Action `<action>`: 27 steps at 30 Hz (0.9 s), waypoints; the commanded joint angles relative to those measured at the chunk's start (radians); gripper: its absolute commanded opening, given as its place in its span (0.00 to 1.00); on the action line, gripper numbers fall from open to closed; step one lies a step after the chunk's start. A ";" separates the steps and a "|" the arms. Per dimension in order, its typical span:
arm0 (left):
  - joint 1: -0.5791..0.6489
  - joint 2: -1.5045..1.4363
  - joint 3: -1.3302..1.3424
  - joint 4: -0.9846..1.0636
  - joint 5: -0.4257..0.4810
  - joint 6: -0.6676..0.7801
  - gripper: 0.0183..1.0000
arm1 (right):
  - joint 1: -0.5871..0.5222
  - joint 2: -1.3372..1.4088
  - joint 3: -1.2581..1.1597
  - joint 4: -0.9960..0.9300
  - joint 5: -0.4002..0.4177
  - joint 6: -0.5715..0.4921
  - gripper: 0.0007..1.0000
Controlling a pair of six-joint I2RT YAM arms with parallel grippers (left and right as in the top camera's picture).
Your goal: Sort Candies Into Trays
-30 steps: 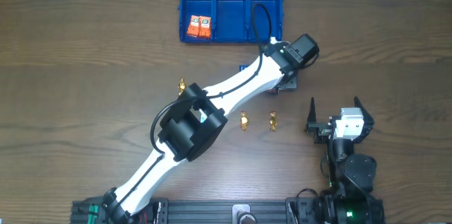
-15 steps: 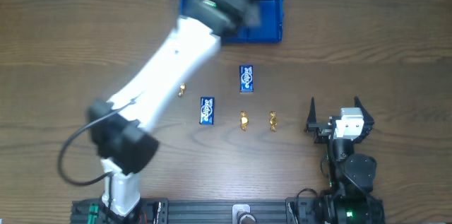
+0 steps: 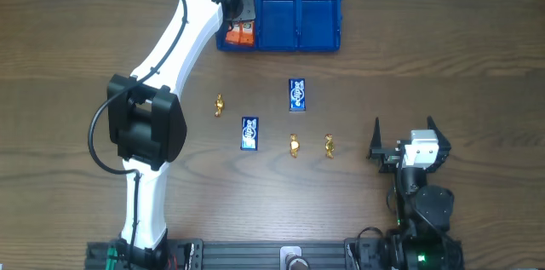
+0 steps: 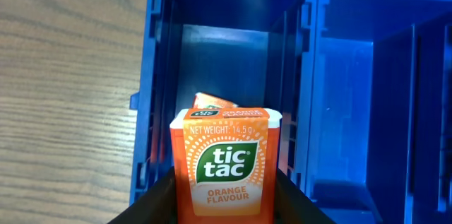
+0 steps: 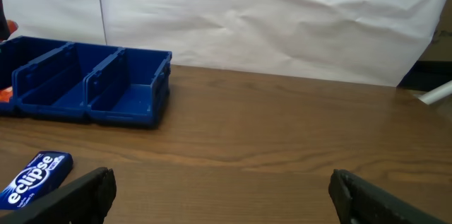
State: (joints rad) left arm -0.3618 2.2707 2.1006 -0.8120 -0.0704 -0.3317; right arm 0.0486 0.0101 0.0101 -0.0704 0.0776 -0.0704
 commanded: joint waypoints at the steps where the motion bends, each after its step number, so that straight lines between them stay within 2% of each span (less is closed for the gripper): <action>1: 0.013 0.018 -0.003 0.002 0.010 0.041 0.63 | -0.005 -0.007 -0.002 -0.005 -0.002 -0.009 1.00; 3: 0.021 0.002 -0.003 0.005 0.001 0.040 0.85 | -0.005 -0.007 -0.002 -0.005 -0.002 -0.009 1.00; 5: 0.035 -0.068 -0.008 0.000 0.000 0.040 0.92 | -0.005 -0.007 -0.002 -0.005 -0.002 -0.009 1.00; 10: 0.034 -0.491 -0.307 0.158 -0.097 0.041 0.93 | -0.005 -0.007 -0.002 -0.005 -0.002 -0.009 1.00; 14: 0.047 -0.932 -0.729 0.437 -0.097 0.135 0.96 | -0.005 -0.007 -0.002 -0.005 -0.002 -0.009 1.00; 16: 0.063 -1.145 -0.936 0.562 -0.082 0.203 0.99 | -0.005 -0.007 -0.003 -0.005 -0.002 -0.009 1.00; 18: 0.100 -1.336 -1.120 0.660 -0.023 0.255 1.00 | -0.005 -0.007 -0.002 -0.005 -0.002 -0.009 1.00; 22: 0.212 -1.721 -1.503 0.814 0.089 0.266 1.00 | -0.005 -0.007 -0.002 -0.005 -0.002 -0.009 1.00; 27: 0.283 -2.094 -1.883 0.904 0.114 0.265 1.00 | -0.005 -0.007 -0.002 -0.005 -0.002 -0.009 1.00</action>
State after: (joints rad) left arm -0.1017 0.2958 0.3531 0.0681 0.0063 -0.0841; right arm 0.0471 0.0074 0.0101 -0.0700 0.0772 -0.0704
